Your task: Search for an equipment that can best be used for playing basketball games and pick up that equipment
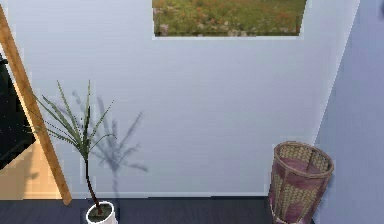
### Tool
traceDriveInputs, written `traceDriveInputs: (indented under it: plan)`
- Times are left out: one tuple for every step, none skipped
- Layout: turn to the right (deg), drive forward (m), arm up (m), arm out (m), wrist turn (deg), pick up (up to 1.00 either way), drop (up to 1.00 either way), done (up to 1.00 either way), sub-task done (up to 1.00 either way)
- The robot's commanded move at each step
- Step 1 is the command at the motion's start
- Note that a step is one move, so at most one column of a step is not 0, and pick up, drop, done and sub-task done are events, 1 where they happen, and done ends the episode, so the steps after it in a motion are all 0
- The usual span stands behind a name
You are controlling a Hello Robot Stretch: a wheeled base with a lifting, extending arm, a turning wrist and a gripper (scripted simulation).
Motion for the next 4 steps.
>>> traceDriveInputs:
  plan:
    - [0.0,0.00,-0.30,0.00,0.0,0.00,0.00,0.00,0.00]
    - [0.0,0.00,0.00,0.00,0.0,1.00,0.00,0.00,0.00]
    - [0.0,0.00,0.10,0.00,0.0,0.00,0.00,0.00,0.00]
    - [0.0,0.00,0.00,0.00,0.0,0.00,0.00,1.00,0.00]
